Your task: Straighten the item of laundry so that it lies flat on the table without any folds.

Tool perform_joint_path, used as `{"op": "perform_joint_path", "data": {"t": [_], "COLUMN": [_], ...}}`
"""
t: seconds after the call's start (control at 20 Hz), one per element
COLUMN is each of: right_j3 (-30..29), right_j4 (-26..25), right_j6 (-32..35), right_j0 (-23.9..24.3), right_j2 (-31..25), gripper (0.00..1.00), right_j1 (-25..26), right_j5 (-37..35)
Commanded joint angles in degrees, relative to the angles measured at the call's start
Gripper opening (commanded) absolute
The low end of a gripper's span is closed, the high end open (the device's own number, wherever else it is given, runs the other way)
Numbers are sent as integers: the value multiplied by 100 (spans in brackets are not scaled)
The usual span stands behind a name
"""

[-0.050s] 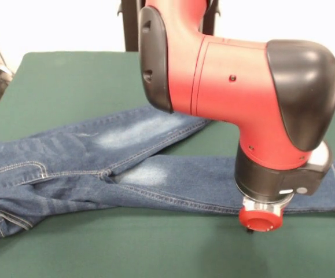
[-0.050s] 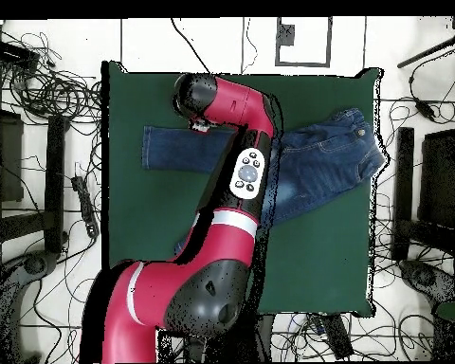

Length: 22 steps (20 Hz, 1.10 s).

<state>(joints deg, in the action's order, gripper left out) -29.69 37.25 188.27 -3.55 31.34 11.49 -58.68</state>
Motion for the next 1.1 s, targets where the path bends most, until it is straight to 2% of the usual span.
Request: {"op": "perform_joint_path", "data": {"t": [0.05,0.3,0.75,1.1], "right_j3": [-578,-503,-1278,-1603], "right_j4": [-113,-128,-119,-87], "right_j6": [680,931,883,838], "right_j0": [-148,-221,-388,-429], "right_j2": [-451,-279,-381,-485], "gripper": [0,0,0,0], "right_j1": [86,66,-713,-969], "right_j5": [306,235,108,273]}}
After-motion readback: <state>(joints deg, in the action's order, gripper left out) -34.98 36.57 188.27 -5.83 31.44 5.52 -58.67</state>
